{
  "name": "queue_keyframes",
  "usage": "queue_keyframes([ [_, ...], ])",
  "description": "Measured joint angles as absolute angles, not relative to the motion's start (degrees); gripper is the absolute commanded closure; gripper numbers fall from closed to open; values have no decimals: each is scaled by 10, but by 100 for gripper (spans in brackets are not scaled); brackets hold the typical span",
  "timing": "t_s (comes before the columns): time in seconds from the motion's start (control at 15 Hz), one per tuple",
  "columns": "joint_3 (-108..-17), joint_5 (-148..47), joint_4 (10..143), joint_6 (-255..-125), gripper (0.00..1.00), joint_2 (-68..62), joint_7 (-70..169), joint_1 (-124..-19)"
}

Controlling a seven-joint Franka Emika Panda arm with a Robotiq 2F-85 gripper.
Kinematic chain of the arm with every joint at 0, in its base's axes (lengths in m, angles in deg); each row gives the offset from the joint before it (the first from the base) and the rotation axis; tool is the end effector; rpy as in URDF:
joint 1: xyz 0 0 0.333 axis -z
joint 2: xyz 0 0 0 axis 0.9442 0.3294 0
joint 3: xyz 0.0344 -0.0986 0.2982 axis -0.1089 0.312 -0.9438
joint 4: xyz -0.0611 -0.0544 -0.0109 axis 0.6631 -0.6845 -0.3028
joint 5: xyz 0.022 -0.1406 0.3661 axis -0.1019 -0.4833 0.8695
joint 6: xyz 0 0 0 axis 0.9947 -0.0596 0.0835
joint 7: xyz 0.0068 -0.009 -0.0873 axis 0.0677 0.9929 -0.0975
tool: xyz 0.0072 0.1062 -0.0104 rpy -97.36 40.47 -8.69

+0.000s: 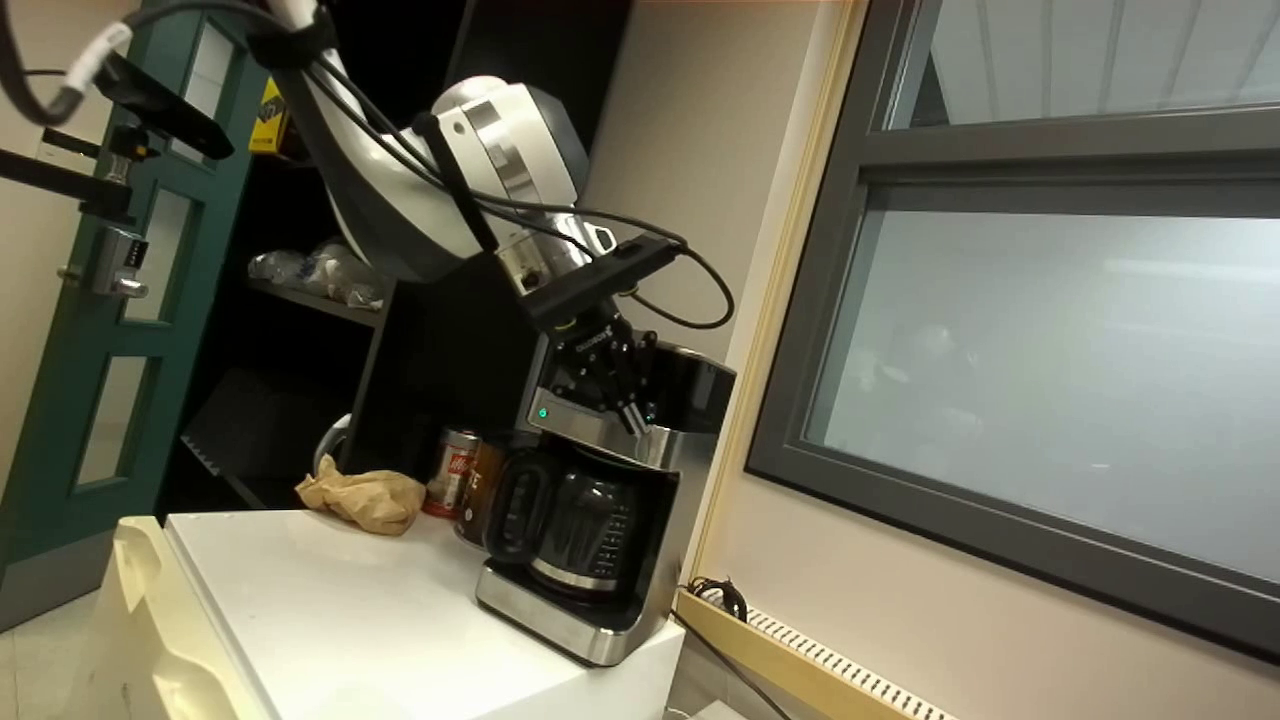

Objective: Press some buttons on the coffee maker

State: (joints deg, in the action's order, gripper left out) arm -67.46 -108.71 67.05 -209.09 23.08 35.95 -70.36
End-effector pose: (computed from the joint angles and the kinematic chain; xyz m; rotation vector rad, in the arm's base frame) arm 0.7525 0.0337 0.2887 2.0953 1.1755 0.4942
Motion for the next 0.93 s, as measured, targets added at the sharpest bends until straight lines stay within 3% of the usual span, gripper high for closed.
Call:
queue_keyframes([
  [0.93, -659, -1080, 709, -2140, 100, 226, 337, -708],
])
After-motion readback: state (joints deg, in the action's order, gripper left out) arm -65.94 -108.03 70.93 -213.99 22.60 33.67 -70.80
